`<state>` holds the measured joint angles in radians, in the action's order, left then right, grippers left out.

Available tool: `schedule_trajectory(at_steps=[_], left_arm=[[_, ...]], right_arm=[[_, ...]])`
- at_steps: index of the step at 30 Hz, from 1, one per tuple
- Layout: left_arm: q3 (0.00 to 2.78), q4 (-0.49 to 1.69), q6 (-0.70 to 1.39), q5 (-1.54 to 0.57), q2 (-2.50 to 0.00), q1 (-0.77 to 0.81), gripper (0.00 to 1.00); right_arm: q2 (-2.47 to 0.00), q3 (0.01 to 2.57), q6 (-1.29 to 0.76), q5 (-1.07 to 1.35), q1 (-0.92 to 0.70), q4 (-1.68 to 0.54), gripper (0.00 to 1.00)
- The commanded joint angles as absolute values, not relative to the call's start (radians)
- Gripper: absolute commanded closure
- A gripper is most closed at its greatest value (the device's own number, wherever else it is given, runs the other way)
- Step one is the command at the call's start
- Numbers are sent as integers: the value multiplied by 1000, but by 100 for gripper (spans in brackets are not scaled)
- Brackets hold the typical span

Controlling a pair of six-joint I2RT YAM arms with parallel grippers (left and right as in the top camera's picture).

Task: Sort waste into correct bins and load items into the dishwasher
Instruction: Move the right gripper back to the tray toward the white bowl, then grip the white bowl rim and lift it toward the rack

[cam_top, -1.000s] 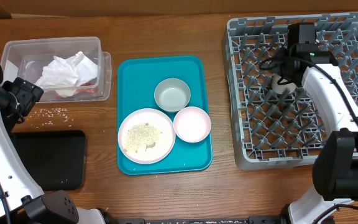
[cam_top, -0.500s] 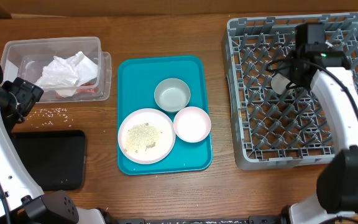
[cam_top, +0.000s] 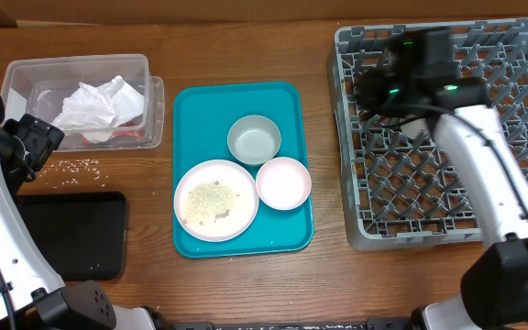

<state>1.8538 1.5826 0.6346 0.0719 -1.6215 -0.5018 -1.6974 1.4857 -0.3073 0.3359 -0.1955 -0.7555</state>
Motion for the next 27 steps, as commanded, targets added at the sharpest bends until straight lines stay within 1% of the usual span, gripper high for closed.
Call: schedule_trajectory(at_steps=[1, 3, 5, 11, 15, 19, 27], left_arm=[[1854, 1584, 651, 77, -1610, -504, 0], [1854, 1584, 651, 78, -1610, -504, 0], [1854, 1584, 651, 77, -1610, -503, 0], [1854, 1584, 651, 77, -1610, -503, 0], [1854, 1584, 651, 78, -1610, -504, 0], [1854, 1584, 651, 77, -1610, -504, 0], [1854, 1584, 651, 77, -1610, -504, 0]], right_arm=[[-1708, 1498, -262, 329, -320, -709, 44], [-1740, 1498, -261, 255, -391, -669, 38], [-1785, 1498, -261, 196, -461, -626, 36], [-1916, 1498, -255, 144, -615, -514, 36], [-1998, 1498, -122, -1, -728, -453, 35], [-2025, 1498, -49, -27, -770, -419, 35], [-2101, 1498, -44, -79, -793, -349, 36]])
